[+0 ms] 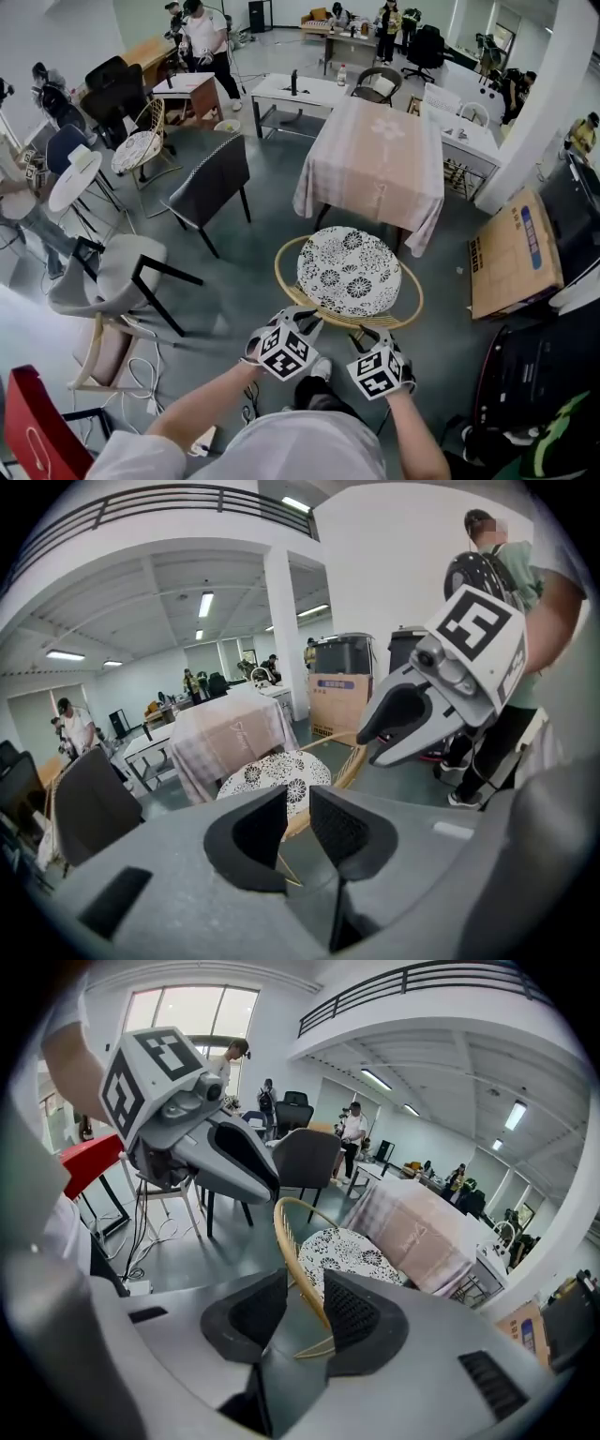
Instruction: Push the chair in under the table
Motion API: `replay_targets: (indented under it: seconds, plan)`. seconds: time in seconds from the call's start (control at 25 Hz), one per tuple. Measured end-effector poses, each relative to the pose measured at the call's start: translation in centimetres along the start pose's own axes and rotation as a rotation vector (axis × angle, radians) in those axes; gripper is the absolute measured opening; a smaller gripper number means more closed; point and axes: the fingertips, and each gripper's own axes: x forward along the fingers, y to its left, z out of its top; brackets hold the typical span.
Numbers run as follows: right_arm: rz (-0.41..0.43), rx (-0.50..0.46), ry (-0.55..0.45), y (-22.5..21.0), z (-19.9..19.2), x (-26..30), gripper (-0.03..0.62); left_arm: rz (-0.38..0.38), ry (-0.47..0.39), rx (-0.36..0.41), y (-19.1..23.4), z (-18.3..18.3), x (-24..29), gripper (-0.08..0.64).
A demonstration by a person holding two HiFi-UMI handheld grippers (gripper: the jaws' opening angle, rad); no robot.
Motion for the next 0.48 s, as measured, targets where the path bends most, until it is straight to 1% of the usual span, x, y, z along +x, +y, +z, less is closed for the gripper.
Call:
replay_targets:
  seconds: [0.08, 0.16, 0.24, 0.4, 0.48]
  plan:
    - [0.012, -0.034, 0.011, -0.1, 0.0, 0.6, 0.091, -0.020, 0.012, 0.055, 0.3, -0.3, 0.5, 0.083]
    - [0.022, -0.075, 0.023, -0.3, 0.3, 1.1, 0.108, -0.047, 0.033, 0.120, 0.6, -0.6, 1.0, 0.129]
    - [0.031, -0.120, 0.036, -0.4, 0.3, 1.6, 0.127, -0.072, 0.056, 0.190, 0.6, -0.9, 1.6, 0.156]
    - [0.052, -0.204, 0.076, -0.3, -0.4, 2.8, 0.143, -0.105, 0.134, 0.334, 0.2, -2.2, 2.8, 0.175]
    - [0.065, -0.231, 0.094, -0.2, -0.7, 3.2, 0.144, -0.114, 0.173, 0.391, 0.3, -2.9, 3.4, 0.181]
